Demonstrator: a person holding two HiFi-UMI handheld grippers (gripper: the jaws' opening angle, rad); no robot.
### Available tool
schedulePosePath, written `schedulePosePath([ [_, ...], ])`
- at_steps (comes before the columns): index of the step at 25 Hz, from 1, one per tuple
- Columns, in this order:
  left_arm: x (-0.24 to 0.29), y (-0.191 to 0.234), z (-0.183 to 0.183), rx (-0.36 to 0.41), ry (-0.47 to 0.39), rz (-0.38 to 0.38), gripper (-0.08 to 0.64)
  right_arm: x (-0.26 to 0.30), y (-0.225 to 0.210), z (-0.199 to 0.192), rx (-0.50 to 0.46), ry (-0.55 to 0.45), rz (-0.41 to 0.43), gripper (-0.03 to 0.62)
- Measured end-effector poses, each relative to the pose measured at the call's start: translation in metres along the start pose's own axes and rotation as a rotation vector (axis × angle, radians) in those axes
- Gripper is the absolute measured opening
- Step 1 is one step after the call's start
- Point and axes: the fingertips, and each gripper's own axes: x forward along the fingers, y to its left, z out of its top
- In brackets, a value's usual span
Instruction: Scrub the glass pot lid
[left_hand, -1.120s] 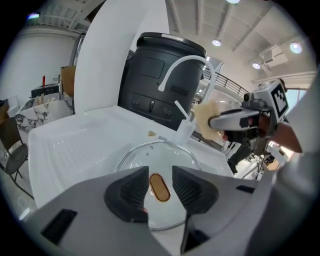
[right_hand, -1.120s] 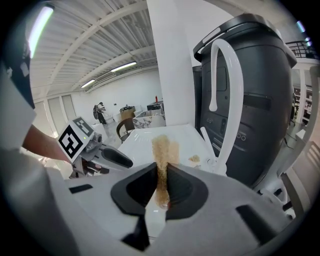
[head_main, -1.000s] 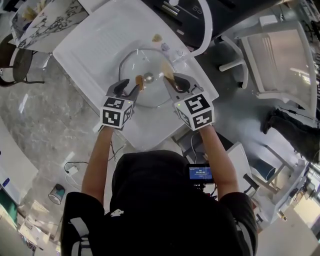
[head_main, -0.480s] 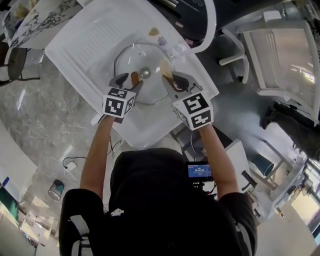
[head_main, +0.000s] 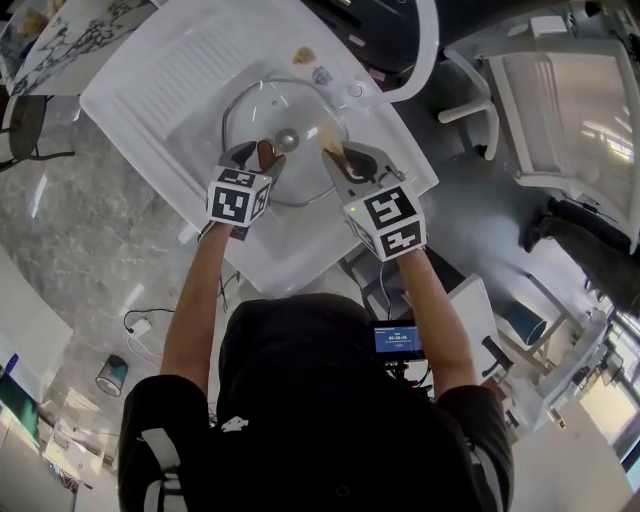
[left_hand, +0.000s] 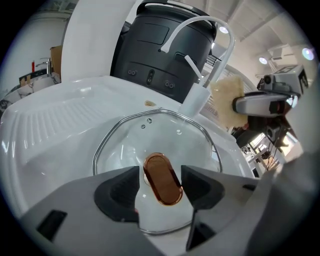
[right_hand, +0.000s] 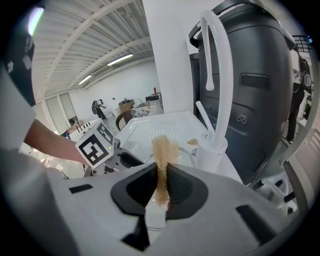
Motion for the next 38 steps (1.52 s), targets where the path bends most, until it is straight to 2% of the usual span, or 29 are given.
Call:
schedulePosePath([
  [11, 0.008, -0.002, -0.006, -0.003, 0.013, -0.029, 0.23, 0.005, -0.003, -0.008, 0.007, 0.021, -0.003, 0.025],
  [17, 0.01, -0.002, -0.01, -0.002, 0.041, -0.052, 0.175, 0.006, -0.003, -0.014, 0.009, 0.036, -0.005, 0.025],
  [23, 0.011, -0.003, -0.011, 0.04, 0.038, -0.08, 0.17, 0.008, 0.0, -0.016, -0.014, 0.045, -0.007, 0.025],
  [38, 0.011, -0.005, -0.013, 0.125, 0.081, -0.081, 0.169, 0.025, -0.007, -0.013, -0.111, 0.108, -0.019, 0.025],
])
